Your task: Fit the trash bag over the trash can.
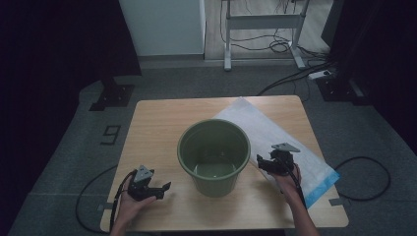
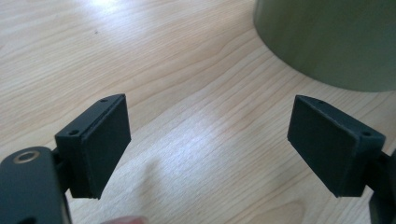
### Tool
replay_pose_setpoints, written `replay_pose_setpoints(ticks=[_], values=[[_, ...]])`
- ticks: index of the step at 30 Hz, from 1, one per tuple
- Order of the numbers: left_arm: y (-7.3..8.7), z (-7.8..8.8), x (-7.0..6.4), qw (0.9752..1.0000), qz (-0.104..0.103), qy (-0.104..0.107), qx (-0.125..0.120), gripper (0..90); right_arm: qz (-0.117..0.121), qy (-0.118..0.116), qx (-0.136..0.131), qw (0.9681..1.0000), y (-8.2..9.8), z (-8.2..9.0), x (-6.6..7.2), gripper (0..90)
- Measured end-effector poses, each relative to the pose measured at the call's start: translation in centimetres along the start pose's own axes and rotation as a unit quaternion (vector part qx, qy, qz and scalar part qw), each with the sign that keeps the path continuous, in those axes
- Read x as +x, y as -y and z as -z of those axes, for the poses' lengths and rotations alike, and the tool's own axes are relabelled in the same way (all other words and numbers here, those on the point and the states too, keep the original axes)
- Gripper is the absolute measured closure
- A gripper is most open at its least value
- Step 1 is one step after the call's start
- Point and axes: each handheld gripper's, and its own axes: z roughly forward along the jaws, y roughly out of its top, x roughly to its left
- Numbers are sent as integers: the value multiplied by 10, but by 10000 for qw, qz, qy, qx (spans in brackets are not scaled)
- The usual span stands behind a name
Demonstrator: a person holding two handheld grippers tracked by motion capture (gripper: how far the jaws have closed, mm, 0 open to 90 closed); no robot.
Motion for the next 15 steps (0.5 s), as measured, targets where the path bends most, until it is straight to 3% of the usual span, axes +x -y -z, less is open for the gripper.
replay_pose_setpoints(ticks=[1,2,4,6,13,15], values=[[0,0,0,10000,0,0,0,136,0,0,0,10000,0,0,0,238],[2,1,2,10000,17,-42,33,136,62,123,58,9999,0,-7,0,305],[4,1,2,10000,48,-63,43,137,62,96,84,9999,1,-9,0,320],[9,0,4,9998,106,-95,106,137,149,-7,283,9995,8,-14,2,341],[10,1,5,9997,133,-155,136,138,143,68,562,9983,18,-17,2,472],[11,0,5,9997,108,-153,174,138,117,181,501,9985,24,-12,-4,596]])
